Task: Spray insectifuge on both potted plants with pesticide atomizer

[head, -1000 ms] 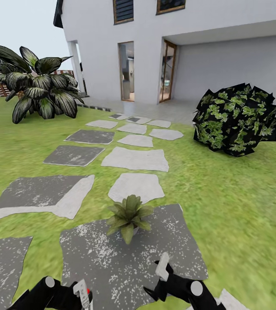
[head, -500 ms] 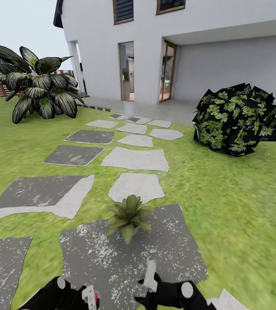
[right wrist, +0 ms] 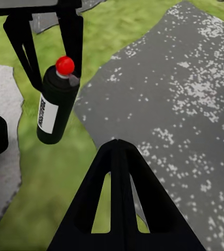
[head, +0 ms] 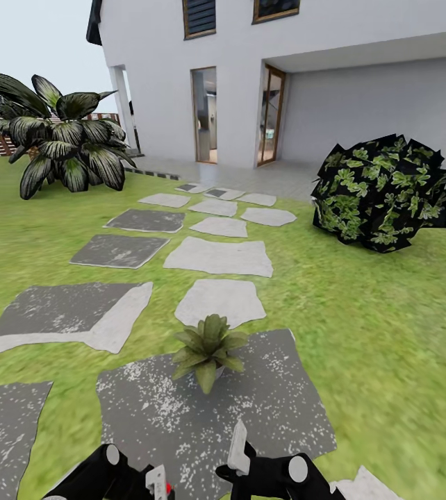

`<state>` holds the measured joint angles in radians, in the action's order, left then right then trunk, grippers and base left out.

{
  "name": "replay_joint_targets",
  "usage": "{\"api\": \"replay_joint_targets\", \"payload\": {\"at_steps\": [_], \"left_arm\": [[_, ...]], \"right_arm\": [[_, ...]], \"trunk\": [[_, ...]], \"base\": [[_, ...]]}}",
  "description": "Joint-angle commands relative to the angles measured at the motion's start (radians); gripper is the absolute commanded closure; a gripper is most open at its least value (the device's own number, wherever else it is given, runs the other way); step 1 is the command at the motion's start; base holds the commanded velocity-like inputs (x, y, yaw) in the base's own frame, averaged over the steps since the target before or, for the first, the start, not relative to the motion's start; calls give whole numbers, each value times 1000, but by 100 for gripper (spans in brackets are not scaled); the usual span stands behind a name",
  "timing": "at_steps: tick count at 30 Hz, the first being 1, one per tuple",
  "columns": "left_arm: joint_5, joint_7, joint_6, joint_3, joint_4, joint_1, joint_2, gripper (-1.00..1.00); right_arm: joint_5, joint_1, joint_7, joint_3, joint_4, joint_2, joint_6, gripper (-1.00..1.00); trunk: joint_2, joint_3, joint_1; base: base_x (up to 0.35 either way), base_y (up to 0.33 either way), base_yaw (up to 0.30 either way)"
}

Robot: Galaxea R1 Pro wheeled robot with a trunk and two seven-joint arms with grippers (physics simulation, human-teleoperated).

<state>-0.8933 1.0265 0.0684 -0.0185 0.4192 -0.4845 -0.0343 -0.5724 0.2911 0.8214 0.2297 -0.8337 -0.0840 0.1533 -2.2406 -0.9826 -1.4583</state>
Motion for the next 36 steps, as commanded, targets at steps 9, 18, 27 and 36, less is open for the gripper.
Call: {"api": "replay_joint_targets", "payload": {"at_steps": [9, 18, 27, 36], "left_arm": [[-7, 3, 23, 46, 21, 0, 40, 100], [-5, 3, 24, 52, 45, 0, 62, 100], [-1, 3, 25, 52, 70, 0, 101, 100], [2, 3, 26, 51, 76, 0, 113, 100]], "right_arm": [[-11, 0, 1, -1, 1, 0, 8, 100], [-11, 0, 1, -1, 1, 0, 8, 100], [-11, 0, 1, -1, 1, 0, 9, 100], [-11, 0, 1, -1, 1, 0, 9, 100]], "trunk": [[0, -1, 0], [0, -1, 0], [0, -1, 0], [0, -1, 0]], "base": [[0, 0, 0], [0, 0, 0], [0, 0, 0], [0, 0, 0]]}}
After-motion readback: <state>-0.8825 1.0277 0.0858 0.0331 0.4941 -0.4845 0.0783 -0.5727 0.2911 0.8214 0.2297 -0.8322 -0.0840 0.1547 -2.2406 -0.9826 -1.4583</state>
